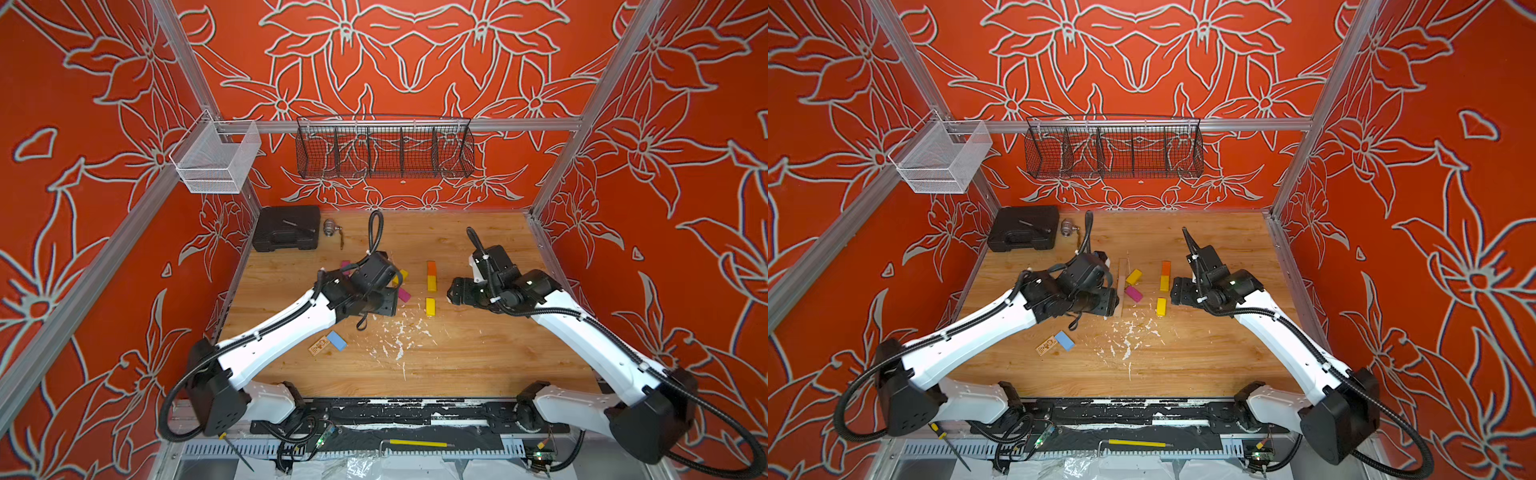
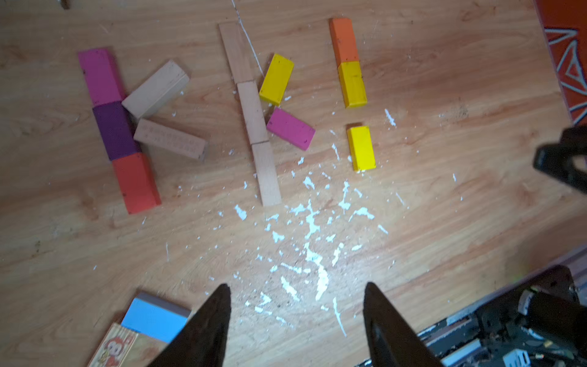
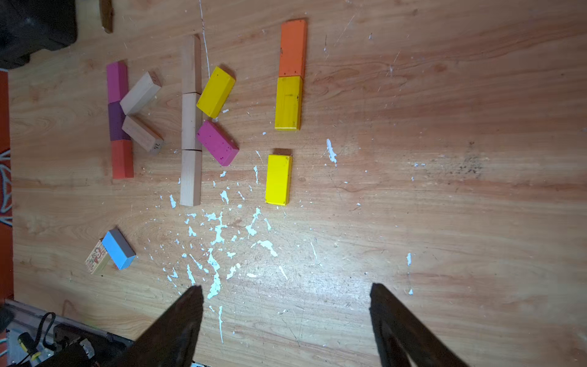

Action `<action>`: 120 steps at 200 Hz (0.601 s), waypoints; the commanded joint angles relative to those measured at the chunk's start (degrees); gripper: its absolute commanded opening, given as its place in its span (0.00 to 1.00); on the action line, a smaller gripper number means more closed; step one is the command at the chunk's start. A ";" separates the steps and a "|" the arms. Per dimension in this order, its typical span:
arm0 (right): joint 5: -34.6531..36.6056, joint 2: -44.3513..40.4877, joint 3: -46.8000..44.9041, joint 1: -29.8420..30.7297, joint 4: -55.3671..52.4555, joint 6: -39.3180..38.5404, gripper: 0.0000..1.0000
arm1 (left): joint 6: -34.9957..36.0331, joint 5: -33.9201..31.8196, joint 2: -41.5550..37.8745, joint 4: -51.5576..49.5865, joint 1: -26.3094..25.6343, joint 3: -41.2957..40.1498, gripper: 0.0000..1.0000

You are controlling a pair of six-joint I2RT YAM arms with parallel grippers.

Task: Assemble the letter k with building blocks
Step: Assemble the building block at the center of the board.

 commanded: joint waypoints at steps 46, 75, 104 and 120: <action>1.96 8.31 0.56 3.03 2.87 3.07 0.79 | 19.65 10.45 -23.25 12.97 -0.20 -18.62 0.81; 3.55 12.50 1.25 4.61 4.83 3.57 0.78 | 35.13 14.65 -25.13 8.13 -0.14 -18.19 0.86; 5.58 17.18 2.68 5.80 5.97 3.86 0.76 | 48.20 17.97 -24.97 6.85 -0.14 -19.48 0.95; 6.34 19.47 3.28 6.16 7.23 4.12 0.75 | 50.43 18.15 -24.54 9.15 -0.14 -20.70 0.96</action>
